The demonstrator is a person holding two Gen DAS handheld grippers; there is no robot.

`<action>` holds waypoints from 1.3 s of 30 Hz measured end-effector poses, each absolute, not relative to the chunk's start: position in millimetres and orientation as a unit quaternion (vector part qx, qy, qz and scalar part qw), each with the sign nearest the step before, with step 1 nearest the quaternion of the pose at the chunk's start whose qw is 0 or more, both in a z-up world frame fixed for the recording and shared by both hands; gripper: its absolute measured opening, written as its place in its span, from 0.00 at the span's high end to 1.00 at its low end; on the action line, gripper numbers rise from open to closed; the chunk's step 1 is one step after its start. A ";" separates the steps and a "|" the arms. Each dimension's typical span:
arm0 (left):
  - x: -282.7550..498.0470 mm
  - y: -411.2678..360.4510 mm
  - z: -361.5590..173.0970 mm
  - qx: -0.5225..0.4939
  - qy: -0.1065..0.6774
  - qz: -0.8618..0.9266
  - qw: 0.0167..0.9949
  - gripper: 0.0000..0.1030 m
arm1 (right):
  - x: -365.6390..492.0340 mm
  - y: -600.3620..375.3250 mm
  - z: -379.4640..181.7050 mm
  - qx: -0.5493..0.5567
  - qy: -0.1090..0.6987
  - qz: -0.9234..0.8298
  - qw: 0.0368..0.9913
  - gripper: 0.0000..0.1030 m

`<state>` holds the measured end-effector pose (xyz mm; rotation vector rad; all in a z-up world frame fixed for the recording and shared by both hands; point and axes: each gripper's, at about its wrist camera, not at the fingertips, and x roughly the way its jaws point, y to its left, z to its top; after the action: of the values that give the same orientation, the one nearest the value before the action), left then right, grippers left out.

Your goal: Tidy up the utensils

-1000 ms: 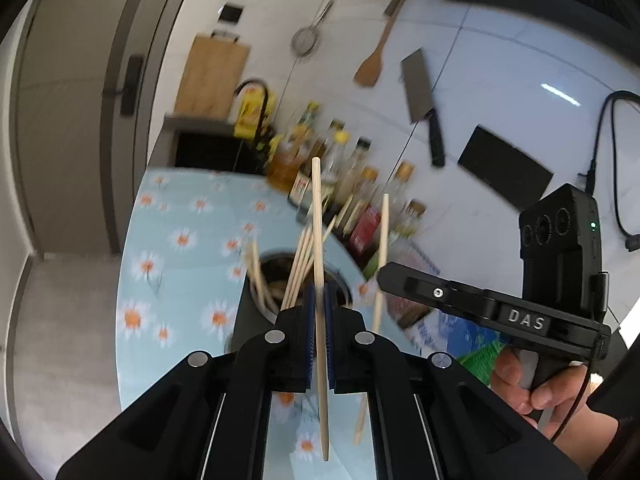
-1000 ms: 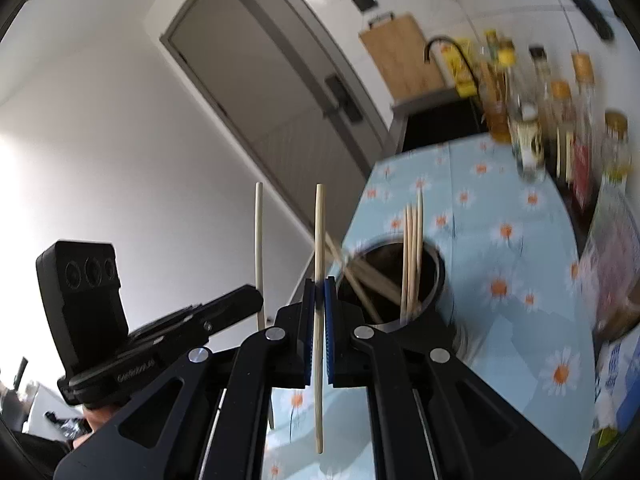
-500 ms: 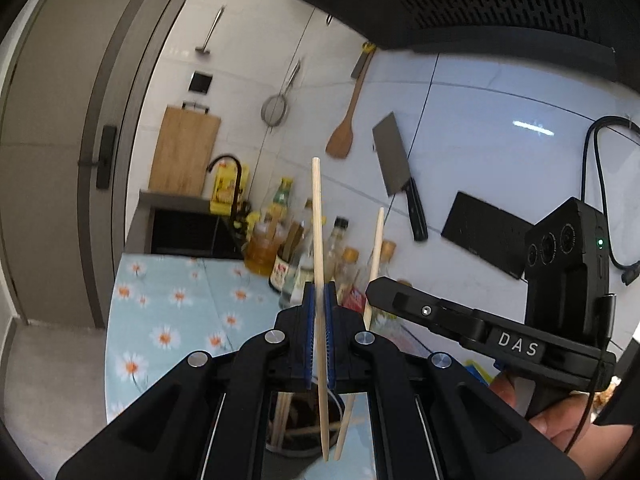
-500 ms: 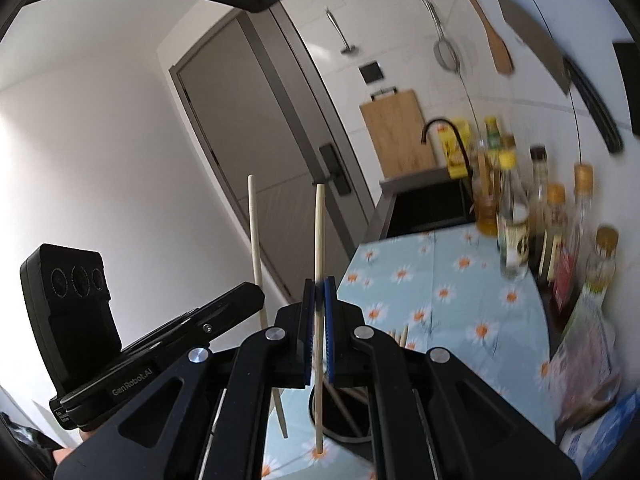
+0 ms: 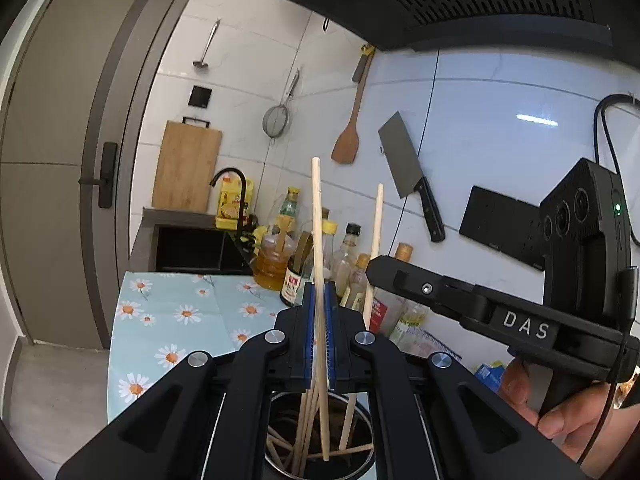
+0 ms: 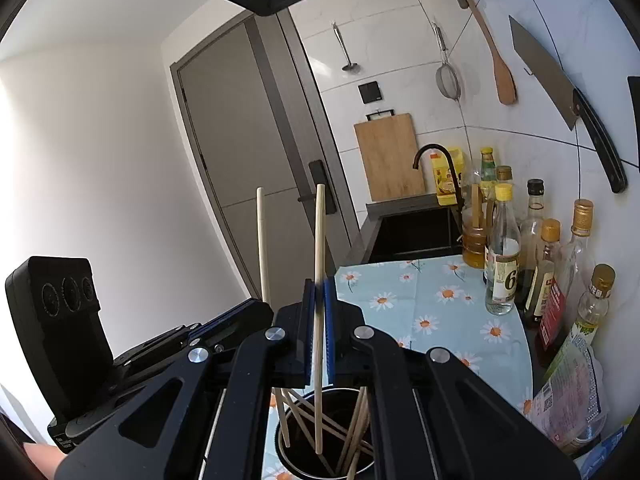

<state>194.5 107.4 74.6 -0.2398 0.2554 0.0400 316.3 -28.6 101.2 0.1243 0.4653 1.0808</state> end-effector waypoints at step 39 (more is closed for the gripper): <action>98.5 73.1 82.0 -0.105 0.215 0.015 0.971 0.41 | 229.6 -130.9 97.4 0.035 0.253 0.485 0.837 0.26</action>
<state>98.5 73.1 82.0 -0.2112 0.4352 0.0312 229.6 -131.0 97.4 0.0747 0.5358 1.0256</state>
